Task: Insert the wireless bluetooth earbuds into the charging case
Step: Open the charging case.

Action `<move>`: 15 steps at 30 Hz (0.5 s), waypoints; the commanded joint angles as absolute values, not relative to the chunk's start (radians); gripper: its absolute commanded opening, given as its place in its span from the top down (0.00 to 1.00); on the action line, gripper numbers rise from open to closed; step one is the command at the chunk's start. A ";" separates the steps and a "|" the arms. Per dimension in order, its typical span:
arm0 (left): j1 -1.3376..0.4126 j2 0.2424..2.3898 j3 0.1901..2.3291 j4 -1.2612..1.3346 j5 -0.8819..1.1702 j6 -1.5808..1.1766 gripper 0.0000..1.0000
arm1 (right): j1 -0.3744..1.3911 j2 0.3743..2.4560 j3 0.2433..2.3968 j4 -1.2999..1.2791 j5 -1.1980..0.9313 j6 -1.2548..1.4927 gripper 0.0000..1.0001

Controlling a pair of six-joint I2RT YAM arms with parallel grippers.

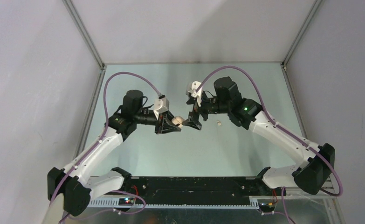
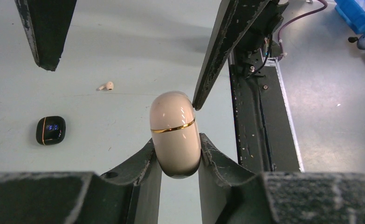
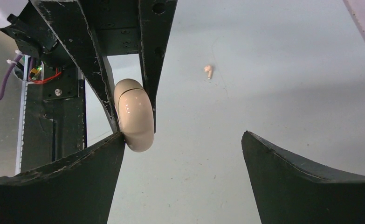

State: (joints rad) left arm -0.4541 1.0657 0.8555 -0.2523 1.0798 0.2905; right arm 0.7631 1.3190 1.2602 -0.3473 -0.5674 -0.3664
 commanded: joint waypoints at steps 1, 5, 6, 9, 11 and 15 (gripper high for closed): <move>-0.468 1.040 0.863 -0.279 1.134 0.343 1.00 | 0.769 1.325 1.258 -0.281 -0.508 -0.365 0.00; -0.468 1.039 0.863 -0.292 1.141 0.356 1.00 | 0.767 1.311 1.258 -0.280 -0.454 -0.382 0.00; -0.468 1.040 0.864 -0.294 1.142 0.357 1.00 | 0.765 1.304 1.258 -0.280 -0.435 -0.385 0.00; -0.469 1.040 0.864 -0.295 1.144 0.361 1.00 | 0.756 1.284 1.258 -0.281 -0.415 -0.398 0.00; -0.469 1.041 0.862 -0.297 1.143 0.362 1.00 | 0.741 1.270 1.258 -0.284 -0.413 -0.401 0.00; -0.469 1.041 0.863 -0.299 1.143 0.363 1.00 | 0.720 1.243 1.258 -0.293 -0.433 -0.406 0.00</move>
